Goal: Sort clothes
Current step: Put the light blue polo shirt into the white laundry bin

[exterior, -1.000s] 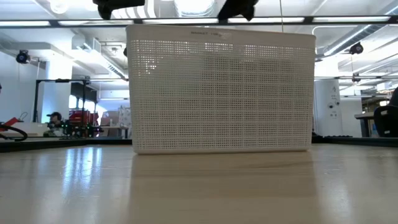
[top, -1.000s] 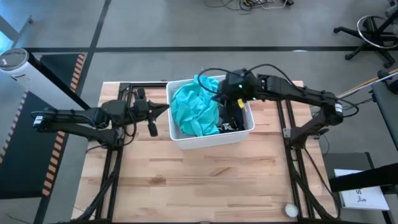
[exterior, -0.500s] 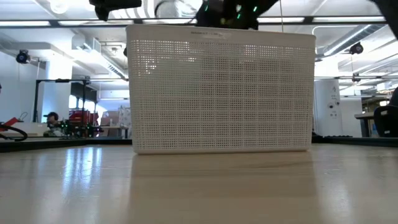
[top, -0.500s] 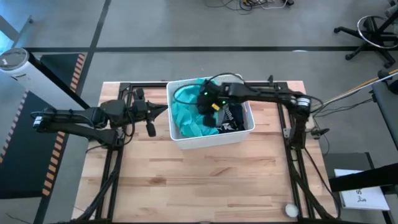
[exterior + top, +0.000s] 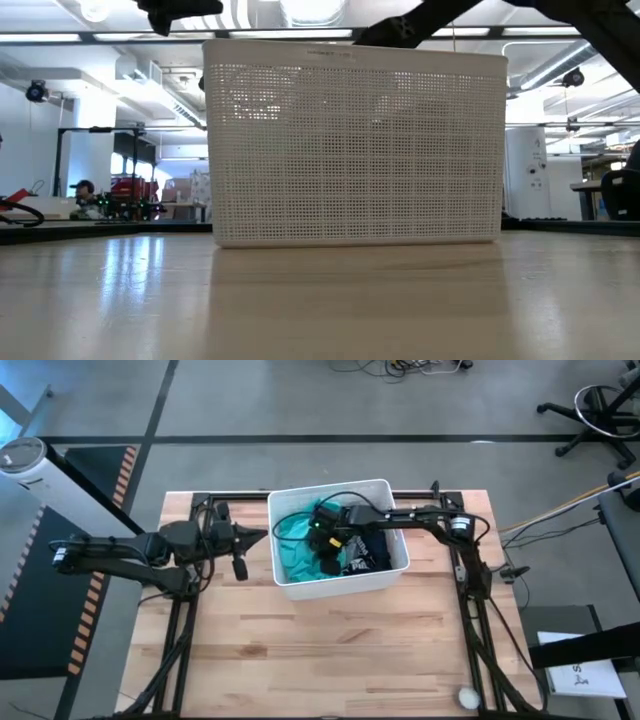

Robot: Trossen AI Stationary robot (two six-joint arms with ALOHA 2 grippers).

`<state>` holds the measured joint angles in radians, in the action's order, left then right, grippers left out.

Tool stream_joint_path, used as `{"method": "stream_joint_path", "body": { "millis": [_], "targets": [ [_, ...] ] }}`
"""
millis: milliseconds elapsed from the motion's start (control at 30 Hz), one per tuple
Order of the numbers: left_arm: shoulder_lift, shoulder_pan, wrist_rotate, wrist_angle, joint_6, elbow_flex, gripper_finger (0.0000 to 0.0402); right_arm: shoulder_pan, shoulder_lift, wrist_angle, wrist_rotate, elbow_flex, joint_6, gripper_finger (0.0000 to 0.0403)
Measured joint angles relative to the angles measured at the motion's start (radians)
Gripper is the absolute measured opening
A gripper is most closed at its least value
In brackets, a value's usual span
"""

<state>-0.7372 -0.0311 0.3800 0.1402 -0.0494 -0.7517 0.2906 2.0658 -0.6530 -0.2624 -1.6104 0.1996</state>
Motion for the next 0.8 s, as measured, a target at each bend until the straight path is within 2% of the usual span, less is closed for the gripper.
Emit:
{"method": "stream_joint_path", "body": {
  "millis": [233, 367, 500, 667, 800],
  "targets": [
    [0.023, 0.000, -0.044, -0.036, 0.008, 0.002, 0.0000, -0.007, -0.153, -0.010, 0.034, -0.024, 0.014, 0.0000],
    [0.040, 0.000, -0.149, -0.092, 0.004, 0.002, 0.0000, -0.014, -0.247, -0.008, 0.106, -0.050, 0.047, 0.0000],
    [0.056, -0.001, -0.198, -0.112, 0.003, 0.002, 0.0000, -0.008, -0.315, -0.032, 0.106, -0.048, 0.038, 0.0000],
    [0.063, 0.000, -0.198, -0.110, 0.003, 0.002, 0.0000, 0.006, -0.319, -0.131, 0.120, 0.010, 0.035, 0.0000],
    [0.063, 0.000, -0.199, -0.105, 0.003, 0.002, 0.0000, 0.020, -0.287, -0.134, 0.184, 0.109, 0.033, 0.0000]
  ]
}}
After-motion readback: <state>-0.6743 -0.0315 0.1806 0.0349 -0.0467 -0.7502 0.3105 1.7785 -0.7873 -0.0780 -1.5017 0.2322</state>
